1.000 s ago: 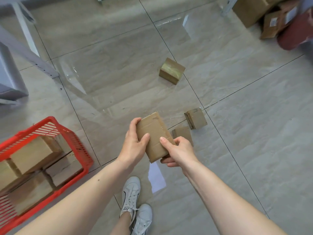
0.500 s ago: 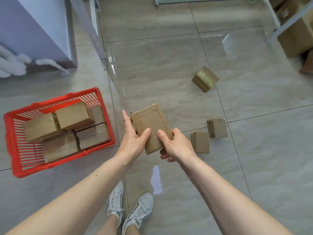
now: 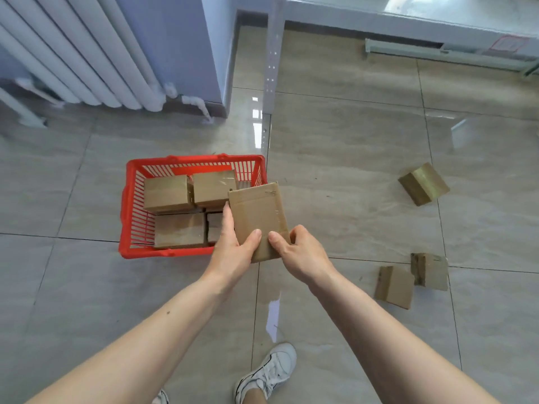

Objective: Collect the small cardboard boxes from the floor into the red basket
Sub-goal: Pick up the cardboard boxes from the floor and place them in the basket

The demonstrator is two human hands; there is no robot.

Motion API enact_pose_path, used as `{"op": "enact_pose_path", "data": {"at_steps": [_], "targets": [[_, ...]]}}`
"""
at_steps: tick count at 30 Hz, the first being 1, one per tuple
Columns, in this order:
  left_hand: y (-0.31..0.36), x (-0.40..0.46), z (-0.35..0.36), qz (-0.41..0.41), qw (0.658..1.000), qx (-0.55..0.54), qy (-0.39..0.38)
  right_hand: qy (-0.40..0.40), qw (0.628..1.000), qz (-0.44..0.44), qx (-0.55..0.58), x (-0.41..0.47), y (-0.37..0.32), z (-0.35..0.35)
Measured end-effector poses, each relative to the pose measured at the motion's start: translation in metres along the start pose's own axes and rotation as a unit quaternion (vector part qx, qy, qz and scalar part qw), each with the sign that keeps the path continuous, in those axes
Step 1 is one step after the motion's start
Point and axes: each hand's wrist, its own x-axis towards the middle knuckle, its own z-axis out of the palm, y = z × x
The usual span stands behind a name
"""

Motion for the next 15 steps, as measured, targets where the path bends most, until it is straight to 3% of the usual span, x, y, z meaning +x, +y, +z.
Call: {"op": "enact_pose_path", "data": {"at_steps": [15], "targets": [[-0.046, 0.003, -0.214, -0.024, 0.999, 0.048, -0.007, -0.008, 0.998, -0.02, 0.058, -0.025, -0.114, 0.19]]}}
